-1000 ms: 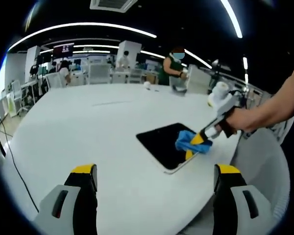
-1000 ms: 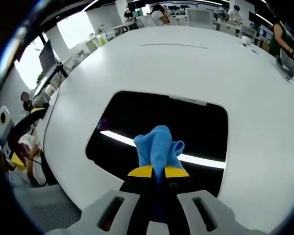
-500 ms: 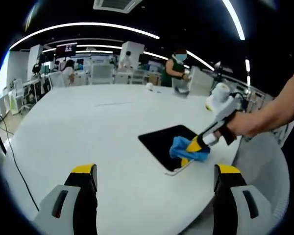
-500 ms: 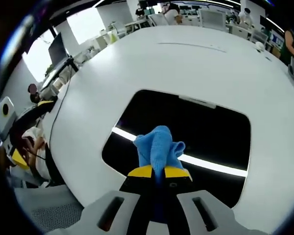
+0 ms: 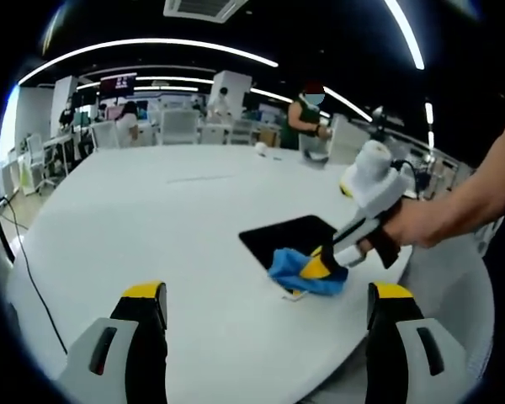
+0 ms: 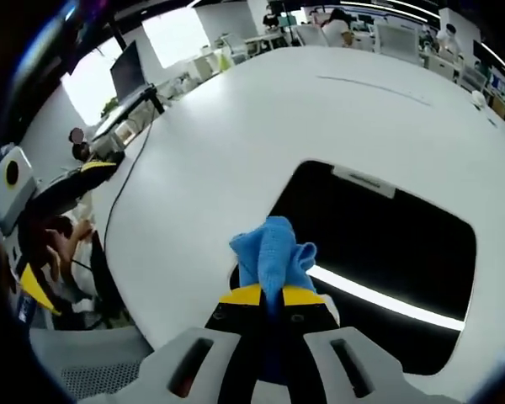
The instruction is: Wipe the mirror surface with the cleaning cloth until all visible marks leave the cleaned area.
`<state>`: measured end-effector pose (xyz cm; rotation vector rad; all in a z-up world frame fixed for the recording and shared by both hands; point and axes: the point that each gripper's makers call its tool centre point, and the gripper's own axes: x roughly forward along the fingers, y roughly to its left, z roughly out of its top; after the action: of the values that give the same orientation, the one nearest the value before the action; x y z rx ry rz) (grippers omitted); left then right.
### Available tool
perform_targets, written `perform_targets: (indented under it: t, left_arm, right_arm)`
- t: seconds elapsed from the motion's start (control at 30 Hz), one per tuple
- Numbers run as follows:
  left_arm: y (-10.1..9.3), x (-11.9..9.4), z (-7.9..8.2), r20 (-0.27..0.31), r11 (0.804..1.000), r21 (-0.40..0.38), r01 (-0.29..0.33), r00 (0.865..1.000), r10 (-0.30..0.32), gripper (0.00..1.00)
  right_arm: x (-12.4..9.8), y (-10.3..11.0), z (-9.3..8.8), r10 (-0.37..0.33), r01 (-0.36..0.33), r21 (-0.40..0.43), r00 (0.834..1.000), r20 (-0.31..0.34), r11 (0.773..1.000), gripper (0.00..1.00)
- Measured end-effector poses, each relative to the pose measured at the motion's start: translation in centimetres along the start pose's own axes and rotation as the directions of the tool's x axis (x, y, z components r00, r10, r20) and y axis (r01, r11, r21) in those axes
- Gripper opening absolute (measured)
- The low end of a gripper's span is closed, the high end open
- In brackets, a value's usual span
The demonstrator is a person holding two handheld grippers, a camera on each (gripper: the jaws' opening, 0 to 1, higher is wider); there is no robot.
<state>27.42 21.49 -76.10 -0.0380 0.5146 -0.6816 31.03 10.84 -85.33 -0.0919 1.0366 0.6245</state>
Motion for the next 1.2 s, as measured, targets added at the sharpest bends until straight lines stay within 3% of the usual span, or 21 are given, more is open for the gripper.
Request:
perform_targets:
  t: [0.17, 0.67, 1.07, 1.2]
  left_arm:
    - [0.01, -0.18, 0.04, 0.003, 1.0, -0.001, -0.008, 1.0, 0.008, 1.0]
    - [-0.4, -0.48, -0.11, 0.012, 0.999, -0.023, -0.025, 1.0, 0.025, 1.0]
    - [-0.14, -0.68, 0.27, 0.017, 0.999, -0.008, -0.042, 0.999, 0.042, 1.0]
    - [-0.06, -0.74, 0.2, 0.018, 0.999, -0.014, -0.046, 0.999, 0.046, 1.0]
  right_arm:
    - [0.54, 1.14, 0.38, 0.017, -0.017, -0.049, 1.0, -0.011, 0.999, 0.01]
    - [0.5, 1.0, 0.25, 0.035, -0.042, -0.136, 0.998, -0.053, 0.99, 0.01]
    - [0.5, 1.01, 0.26, 0.04, -0.046, -0.156, 0.998, -0.042, 0.987, 0.01]
    - [0.51, 1.03, 0.21, 0.046, -0.049, -0.198, 0.999, -0.021, 0.979, 0.01]
